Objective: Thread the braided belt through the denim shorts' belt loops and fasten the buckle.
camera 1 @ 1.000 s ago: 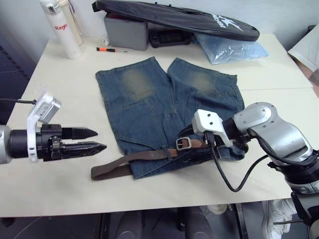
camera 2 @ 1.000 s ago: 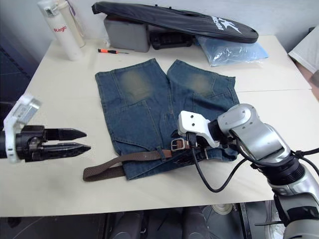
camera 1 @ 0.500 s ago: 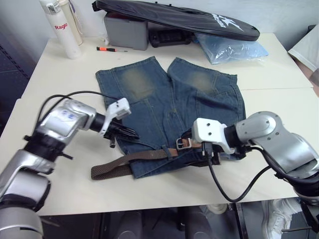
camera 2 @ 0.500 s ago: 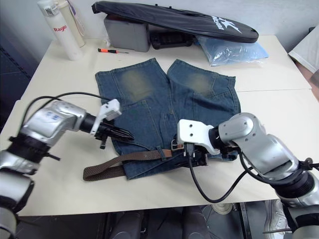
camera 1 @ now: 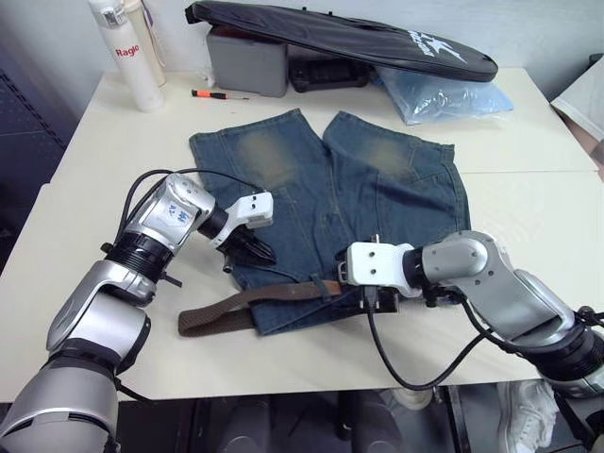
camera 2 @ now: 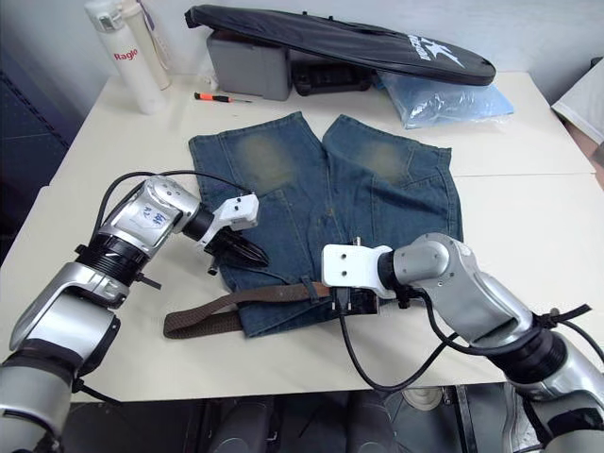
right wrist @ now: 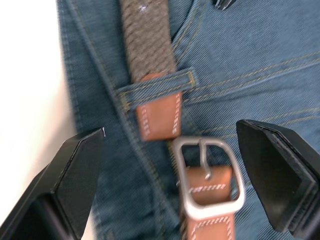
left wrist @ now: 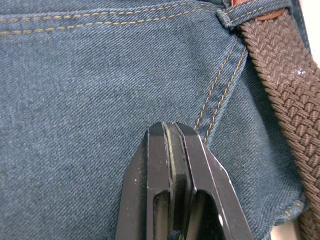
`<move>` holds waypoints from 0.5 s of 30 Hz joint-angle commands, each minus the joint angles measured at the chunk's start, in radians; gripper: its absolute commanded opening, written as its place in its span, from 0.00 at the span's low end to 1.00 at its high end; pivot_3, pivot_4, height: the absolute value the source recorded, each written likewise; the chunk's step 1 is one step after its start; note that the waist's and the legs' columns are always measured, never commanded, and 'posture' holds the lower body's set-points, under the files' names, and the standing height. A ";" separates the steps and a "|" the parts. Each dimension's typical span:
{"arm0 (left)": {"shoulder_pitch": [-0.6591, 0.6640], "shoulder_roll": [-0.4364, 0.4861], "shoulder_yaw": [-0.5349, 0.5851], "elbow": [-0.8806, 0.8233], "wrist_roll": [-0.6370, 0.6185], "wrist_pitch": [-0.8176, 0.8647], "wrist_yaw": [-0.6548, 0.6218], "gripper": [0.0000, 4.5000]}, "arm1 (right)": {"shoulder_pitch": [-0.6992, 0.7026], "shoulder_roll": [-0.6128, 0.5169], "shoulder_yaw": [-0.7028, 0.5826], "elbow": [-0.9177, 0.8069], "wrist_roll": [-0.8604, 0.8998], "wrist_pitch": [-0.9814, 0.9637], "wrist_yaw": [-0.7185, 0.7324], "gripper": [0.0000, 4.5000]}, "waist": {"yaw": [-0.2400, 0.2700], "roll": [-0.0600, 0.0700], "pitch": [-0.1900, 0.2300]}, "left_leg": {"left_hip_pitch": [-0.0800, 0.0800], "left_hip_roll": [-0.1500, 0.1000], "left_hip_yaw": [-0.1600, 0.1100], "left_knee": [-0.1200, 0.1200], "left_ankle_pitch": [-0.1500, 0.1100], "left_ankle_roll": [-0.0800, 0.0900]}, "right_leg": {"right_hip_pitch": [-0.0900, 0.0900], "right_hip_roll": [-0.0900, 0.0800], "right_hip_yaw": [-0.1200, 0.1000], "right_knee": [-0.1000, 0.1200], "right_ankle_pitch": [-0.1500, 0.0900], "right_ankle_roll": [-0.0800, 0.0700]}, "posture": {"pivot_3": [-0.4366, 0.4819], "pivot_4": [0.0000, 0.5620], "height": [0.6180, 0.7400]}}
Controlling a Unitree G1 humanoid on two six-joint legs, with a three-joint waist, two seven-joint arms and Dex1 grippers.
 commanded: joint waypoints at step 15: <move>0.066 -0.015 0.044 -0.032 0.116 0.020 -0.007 0.00 | 0.010 0.050 0.008 0.051 -0.055 -0.075 0.007 0.57 | -0.001 0.000 0.000 | 0.000 0.000 -0.001 0.008 -0.002 0.003 | 0.002 0.000 0.000 0.006 0.000 0.001 | 0.48 0.27 1.00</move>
